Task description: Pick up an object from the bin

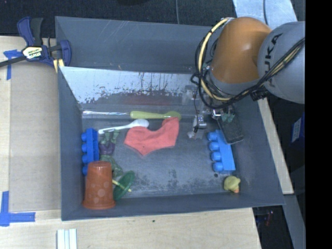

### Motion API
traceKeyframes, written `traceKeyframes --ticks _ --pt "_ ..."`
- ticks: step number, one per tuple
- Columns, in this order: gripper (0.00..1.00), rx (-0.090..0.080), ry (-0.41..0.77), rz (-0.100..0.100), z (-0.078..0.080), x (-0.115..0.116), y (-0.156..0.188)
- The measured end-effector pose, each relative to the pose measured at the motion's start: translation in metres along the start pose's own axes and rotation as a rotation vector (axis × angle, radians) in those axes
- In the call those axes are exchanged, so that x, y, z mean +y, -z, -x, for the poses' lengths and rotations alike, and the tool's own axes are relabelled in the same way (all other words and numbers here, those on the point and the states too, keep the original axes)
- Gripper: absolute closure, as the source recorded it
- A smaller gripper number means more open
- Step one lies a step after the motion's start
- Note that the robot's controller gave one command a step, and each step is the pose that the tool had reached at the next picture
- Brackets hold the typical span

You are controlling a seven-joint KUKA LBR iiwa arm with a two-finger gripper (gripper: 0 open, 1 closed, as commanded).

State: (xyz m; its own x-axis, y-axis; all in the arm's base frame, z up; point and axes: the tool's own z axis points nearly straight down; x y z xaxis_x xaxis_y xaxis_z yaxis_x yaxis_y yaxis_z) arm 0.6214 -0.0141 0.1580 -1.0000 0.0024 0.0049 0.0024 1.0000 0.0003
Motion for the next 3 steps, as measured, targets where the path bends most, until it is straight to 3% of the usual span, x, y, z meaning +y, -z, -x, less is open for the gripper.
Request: traceKeyframes --ticks 1,2,3 --pt "0.00 -0.009 0.000 0.000 0.002 0.000 0.005" --pt "1.00 -0.006 0.445 0.000 -0.003 0.090 -0.075" --pt "1.00 -0.007 0.444 -0.001 -0.002 0.090 -0.075"
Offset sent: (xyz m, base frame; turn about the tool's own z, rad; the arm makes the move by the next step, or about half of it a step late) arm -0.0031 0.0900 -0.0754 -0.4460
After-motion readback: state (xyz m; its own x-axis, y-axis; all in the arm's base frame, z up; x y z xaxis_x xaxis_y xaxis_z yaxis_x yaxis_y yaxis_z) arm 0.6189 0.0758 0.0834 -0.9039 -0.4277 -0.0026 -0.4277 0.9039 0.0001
